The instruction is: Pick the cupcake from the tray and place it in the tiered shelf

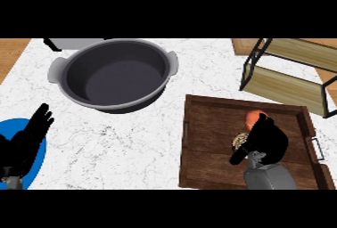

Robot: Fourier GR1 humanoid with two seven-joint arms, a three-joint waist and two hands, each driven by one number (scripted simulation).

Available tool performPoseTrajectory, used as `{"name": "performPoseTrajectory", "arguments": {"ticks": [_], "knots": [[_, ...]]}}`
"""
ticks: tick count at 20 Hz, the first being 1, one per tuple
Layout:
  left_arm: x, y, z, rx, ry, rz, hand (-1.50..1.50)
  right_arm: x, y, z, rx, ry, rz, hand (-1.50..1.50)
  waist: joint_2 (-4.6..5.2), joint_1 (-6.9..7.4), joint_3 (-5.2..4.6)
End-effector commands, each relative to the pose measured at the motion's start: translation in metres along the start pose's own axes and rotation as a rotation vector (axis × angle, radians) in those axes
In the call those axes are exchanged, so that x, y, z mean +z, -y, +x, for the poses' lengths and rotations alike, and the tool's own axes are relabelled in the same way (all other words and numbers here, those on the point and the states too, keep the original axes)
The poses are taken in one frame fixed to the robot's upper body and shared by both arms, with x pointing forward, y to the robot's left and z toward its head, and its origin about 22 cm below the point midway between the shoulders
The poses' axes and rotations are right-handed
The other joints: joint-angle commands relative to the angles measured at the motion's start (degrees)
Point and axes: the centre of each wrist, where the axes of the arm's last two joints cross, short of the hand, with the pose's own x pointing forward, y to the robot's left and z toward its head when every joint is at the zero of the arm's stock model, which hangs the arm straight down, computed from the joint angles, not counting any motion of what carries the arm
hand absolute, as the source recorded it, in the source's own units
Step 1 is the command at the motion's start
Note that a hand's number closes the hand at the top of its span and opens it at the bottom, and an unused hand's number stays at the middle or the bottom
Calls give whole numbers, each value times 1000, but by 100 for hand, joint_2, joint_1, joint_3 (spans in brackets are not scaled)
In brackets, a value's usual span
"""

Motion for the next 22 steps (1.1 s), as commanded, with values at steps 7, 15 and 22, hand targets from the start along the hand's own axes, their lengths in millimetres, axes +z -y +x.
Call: {"name": "performPoseTrajectory", "arguments": {"ticks": [7,15,22], "knots": [[19,12,-10,5,-3,14,0,1,0,-4,113,-118,-59,150,52,12,62],[6,13,4,-17,-26,-7,0,14,29,-17,80,221,-188,150,54,-33,64],[8,-6,2,-11,0,-3,0,-7,71,-37,-12,775,-194,150,54,-24,69]]}}
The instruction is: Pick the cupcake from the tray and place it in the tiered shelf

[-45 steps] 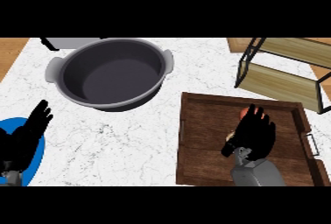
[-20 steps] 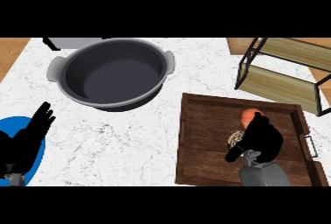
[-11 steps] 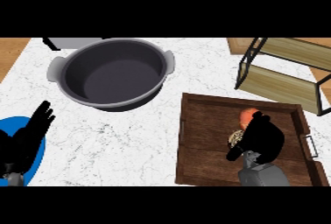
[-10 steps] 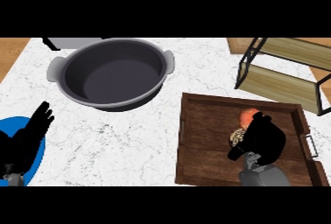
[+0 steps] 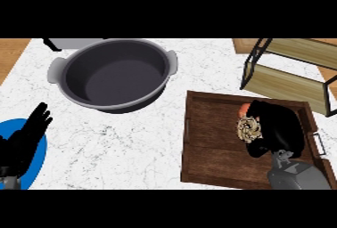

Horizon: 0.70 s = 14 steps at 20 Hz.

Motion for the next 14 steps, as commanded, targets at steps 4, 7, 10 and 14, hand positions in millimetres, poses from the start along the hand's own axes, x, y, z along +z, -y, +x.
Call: {"name": "performPoseTrajectory", "arguments": {"ticks": [4,7,10,14], "knots": [[-7,9,-4,9,-17,10,0,4,81,-41,-140,238,-83,150,3,-93,-5],[10,4,-5,17,-14,2,0,20,96,-51,-290,209,-100,150,-20,-61,-1],[-2,-10,2,-3,-26,21,0,44,126,-61,-389,221,-115,150,-32,-140,-5],[0,-8,-8,-1,-29,13,0,64,159,-78,-500,203,-174,150,-25,-114,-8]]}}
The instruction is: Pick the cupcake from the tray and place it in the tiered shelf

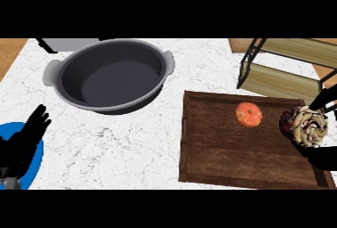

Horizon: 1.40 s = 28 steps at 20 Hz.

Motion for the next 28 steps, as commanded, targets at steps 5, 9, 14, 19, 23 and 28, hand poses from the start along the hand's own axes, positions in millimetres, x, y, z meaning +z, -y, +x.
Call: {"name": "performPoseTrajectory", "arguments": {"ticks": [5,9,14,19,23,28], "knots": [[3,17,-1,-10,3,-8,0,22,75,16,-121,28,-140,150,15,72,0],[7,-1,2,-6,22,-14,0,19,113,22,-145,19,-215,150,14,102,-1],[-4,-1,-17,5,15,-20,0,11,137,36,-19,-28,-306,150,36,110,-6],[-6,0,8,-3,23,-28,0,-15,154,53,55,-69,-327,150,37,161,-2],[-7,6,-4,3,25,-20,0,-37,153,51,119,-83,-304,150,51,178,-2],[4,23,5,-4,25,-26,0,-59,172,45,137,-135,-355,150,46,200,2]]}}
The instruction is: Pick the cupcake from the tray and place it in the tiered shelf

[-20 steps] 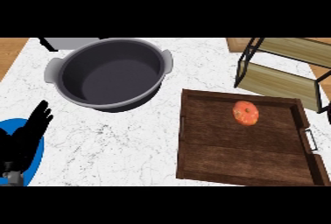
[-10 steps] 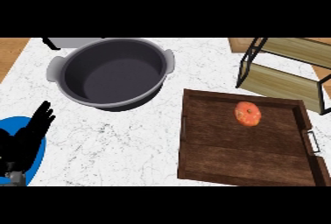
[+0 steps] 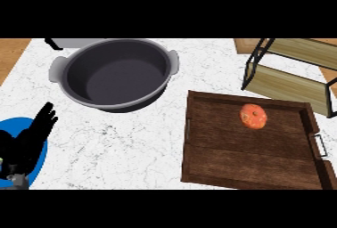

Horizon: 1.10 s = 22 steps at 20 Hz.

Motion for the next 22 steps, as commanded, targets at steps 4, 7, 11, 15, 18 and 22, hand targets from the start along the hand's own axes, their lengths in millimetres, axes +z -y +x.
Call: {"name": "performPoseTrajectory", "arguments": {"ticks": [4,7,11,15,18,22], "knots": [[1,-9,4,0,16,-15,0,-45,-19,-19,101,-45,-33,150,23,54,3],[-13,2,11,5,6,1,0,-63,-39,-21,113,-60,-39,150,25,36,3],[-7,4,11,12,4,-1,0,-74,-39,-43,51,-78,-20,150,6,-9,5],[-7,5,13,-11,7,-8,0,-98,-53,-70,42,-111,-20,150,22,38,8],[-10,1,17,0,5,-9,0,-97,-66,-81,29,-115,-4,150,10,-10,6],[-18,7,24,1,26,-10,0,-114,-76,-85,-8,-255,-54,150,37,45,6]]}}
